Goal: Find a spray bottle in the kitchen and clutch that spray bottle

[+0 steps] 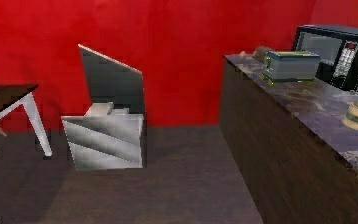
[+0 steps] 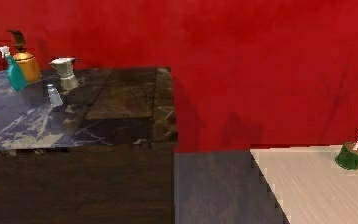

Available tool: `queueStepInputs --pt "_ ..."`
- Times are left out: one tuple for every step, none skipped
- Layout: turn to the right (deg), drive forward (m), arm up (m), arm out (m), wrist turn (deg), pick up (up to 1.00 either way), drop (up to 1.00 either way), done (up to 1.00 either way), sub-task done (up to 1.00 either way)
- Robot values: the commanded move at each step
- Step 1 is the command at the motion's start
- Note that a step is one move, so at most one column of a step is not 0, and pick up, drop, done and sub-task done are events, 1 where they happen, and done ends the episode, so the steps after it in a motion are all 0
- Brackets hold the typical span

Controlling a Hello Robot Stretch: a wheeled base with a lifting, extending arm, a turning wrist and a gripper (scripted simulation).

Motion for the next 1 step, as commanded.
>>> queueStepInputs --pt "3.0 0.0 0.0 0.0 0.0 0.0 0.0 0.0 0.0"
